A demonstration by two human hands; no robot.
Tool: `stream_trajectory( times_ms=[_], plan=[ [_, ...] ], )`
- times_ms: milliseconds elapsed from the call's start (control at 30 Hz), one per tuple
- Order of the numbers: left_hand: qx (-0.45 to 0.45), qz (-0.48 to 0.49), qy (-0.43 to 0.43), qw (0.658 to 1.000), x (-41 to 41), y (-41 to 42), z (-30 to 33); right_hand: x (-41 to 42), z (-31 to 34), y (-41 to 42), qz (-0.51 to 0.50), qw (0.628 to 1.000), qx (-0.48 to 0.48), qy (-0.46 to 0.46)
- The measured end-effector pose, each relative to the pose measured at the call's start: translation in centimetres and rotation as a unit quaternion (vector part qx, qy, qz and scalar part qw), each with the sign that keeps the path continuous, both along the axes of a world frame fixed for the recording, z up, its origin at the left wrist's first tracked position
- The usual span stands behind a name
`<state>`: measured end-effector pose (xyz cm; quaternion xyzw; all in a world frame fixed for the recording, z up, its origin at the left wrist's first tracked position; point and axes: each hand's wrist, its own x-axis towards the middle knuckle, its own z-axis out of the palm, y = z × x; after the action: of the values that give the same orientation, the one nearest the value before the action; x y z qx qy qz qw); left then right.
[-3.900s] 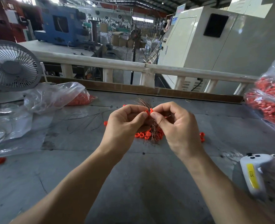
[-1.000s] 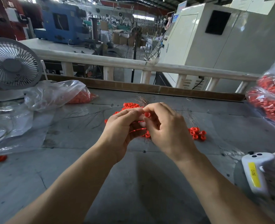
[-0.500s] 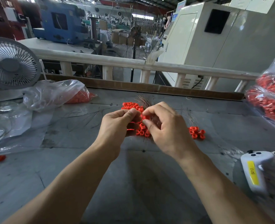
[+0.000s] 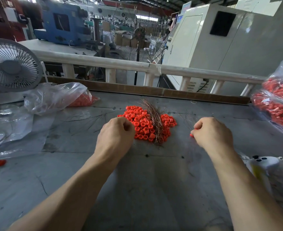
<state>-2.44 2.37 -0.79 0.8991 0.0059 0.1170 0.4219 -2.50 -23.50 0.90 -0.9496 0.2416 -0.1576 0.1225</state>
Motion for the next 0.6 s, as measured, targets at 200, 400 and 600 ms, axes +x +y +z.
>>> stream_trajectory(
  times_ms=[200, 400, 600],
  plan=[
    [0.056, -0.011, -0.013, 0.998, -0.1, 0.0, -0.2, -0.1, 0.2, 0.4, 0.041, 0.999, -0.029, -0.017],
    [0.041, -0.075, -0.023, 0.996, 0.3, -0.6, -0.8, -0.7, 0.1, 3.5, 0.269, 0.956, 0.099, -0.06],
    [0.087, -0.149, -0.012, 0.985, -0.6, -2.2, -1.1, -0.6, -0.5, 4.4, 0.315, 0.941, 0.098, -0.082]
  ],
)
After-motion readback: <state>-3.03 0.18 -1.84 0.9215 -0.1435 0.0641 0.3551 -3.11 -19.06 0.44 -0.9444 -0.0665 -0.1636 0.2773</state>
